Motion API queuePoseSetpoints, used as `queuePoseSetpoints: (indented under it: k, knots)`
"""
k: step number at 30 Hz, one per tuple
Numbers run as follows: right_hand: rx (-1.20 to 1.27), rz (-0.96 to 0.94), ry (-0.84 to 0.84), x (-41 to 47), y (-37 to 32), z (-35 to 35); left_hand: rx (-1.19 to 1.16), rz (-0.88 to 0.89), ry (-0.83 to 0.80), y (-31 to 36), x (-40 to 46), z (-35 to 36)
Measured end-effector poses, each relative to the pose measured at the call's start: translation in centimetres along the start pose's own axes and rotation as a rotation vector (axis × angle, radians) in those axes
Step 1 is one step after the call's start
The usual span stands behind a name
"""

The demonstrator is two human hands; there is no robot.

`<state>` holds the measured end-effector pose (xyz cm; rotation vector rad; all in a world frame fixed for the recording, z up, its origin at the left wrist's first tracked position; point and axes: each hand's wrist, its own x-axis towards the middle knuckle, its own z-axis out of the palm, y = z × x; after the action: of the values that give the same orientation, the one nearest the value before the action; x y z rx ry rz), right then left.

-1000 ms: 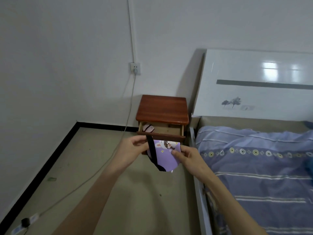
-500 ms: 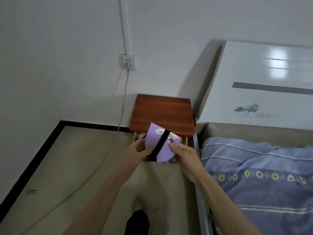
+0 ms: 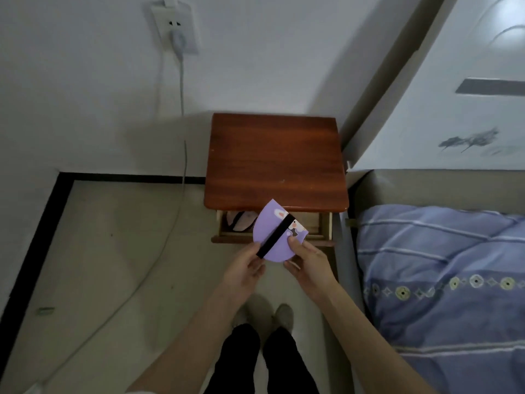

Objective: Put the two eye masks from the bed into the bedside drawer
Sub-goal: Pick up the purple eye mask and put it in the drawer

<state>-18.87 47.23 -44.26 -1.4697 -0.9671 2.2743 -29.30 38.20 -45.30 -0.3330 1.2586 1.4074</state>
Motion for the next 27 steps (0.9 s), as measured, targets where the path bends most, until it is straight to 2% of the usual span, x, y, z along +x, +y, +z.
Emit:
queuePoseSetpoints:
  k: [6, 9, 12, 14, 18, 21, 27]
  knots:
    - [-0.216, 0.167, 0.104, 9.3, 2.6, -5.7, 0.329, -0.05, 0.079, -3.6, 10.0, -1.4]
    - [-0.27, 0.208, 0.122, 14.5, 3.3, -7.8, 0.341, -0.062, 0.1, -5.7, 13.9, -1.9]
    - [-0.225, 0.247, 0.153, 18.7, 3.7, -8.7, 0.331, -0.053, 0.15, -7.4, 16.6, -2.7]
    - [-0.252, 0.242, 0.167, 21.0, 3.7, -8.8, 0.258, -0.055, 0.194, -8.1, 17.6, -3.4]
    - [-0.301, 0.216, 0.212, 24.3, 3.2, -8.9, -0.079, -0.116, 0.252, -8.4, 18.2, -4.7]
    - [-0.472, 0.183, 0.251, 26.7, 3.1, -9.1, -0.33, -0.097, 0.252, -7.8, 18.4, -5.0]
    - [-0.796, 0.156, 0.334, 27.8, 3.6, -8.8, -0.51, -0.077, 0.188, -6.6, 18.3, -5.1]
